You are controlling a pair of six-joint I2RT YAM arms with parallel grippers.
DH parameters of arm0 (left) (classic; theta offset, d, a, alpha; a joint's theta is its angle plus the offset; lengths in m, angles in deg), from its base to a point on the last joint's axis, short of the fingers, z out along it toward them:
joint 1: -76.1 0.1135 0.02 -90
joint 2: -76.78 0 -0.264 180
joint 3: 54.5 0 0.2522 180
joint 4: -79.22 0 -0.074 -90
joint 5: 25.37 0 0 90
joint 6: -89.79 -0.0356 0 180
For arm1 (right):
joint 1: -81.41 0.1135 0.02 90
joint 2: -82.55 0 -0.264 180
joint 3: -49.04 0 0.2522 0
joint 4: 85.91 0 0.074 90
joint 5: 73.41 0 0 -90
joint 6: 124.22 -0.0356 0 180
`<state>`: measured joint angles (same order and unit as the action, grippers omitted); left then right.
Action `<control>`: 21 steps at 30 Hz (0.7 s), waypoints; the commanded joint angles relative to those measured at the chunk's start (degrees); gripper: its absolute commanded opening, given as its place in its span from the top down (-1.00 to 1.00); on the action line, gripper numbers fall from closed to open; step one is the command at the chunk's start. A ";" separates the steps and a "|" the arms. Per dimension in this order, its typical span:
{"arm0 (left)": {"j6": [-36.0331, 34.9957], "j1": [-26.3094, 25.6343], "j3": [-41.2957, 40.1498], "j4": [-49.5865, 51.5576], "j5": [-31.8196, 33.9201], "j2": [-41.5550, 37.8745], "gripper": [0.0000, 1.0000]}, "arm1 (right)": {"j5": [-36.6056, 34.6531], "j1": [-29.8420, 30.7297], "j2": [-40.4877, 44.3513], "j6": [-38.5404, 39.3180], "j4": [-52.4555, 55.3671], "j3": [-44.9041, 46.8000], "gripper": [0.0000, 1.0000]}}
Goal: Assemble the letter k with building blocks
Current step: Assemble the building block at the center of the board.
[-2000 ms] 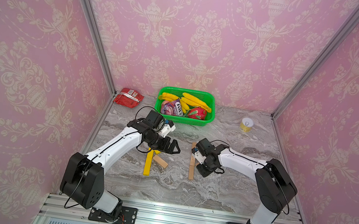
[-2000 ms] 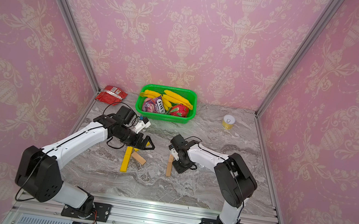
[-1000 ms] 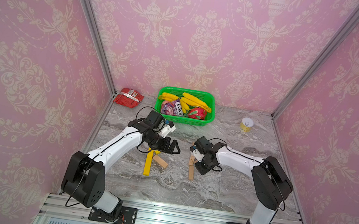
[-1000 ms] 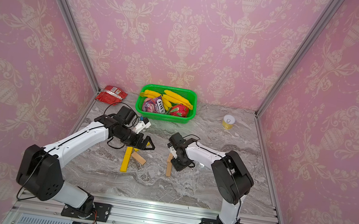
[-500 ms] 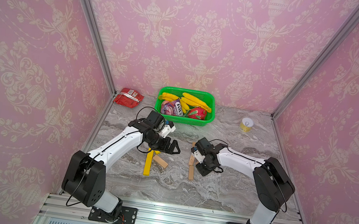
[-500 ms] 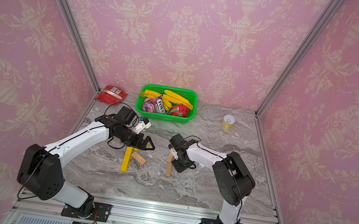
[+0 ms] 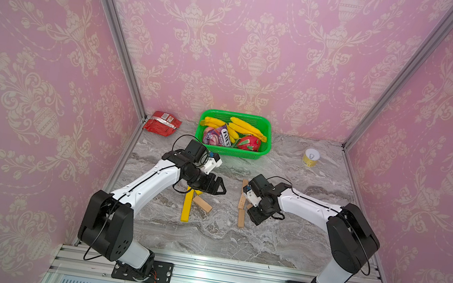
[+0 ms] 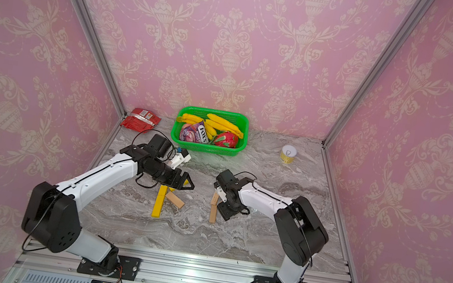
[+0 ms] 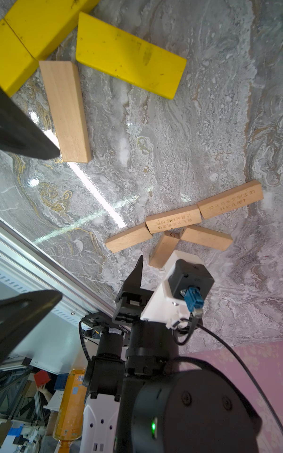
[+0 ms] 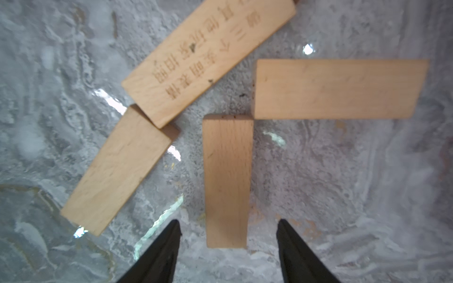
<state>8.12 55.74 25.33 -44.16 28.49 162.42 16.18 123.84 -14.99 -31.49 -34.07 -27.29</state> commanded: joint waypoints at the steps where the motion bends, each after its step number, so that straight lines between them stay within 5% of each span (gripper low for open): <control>1: -1.01 0.28 -0.41 0.06 -1.30 1.98 -0.31 | -0.06 0.43 7.68 -1.36 0.67 -0.18 -0.34; 4: -0.13 -0.65 -0.20 0.10 0.37 3.89 0.20 | -1.24 0.46 13.56 -3.26 0.98 0.94 -0.39; 11: 5.66 -5.08 3.44 0.75 7.03 13.11 0.62 | -10.99 -2.52 21.75 -14.19 -6.24 11.52 -0.65; 18: 9.28 -10.89 9.97 0.79 16.55 20.06 0.99 | -2.01 -9.48 28.60 -19.58 -17.75 23.15 -0.68; 21: 11.27 -12.08 12.68 -0.32 18.29 23.55 1.00 | 2.11 -10.50 30.12 -20.50 -19.92 25.72 -0.68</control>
<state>16.17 44.31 35.51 -43.90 41.89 183.45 13.54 113.86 12.94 -48.83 -48.12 -2.98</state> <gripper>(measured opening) 0.048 0.839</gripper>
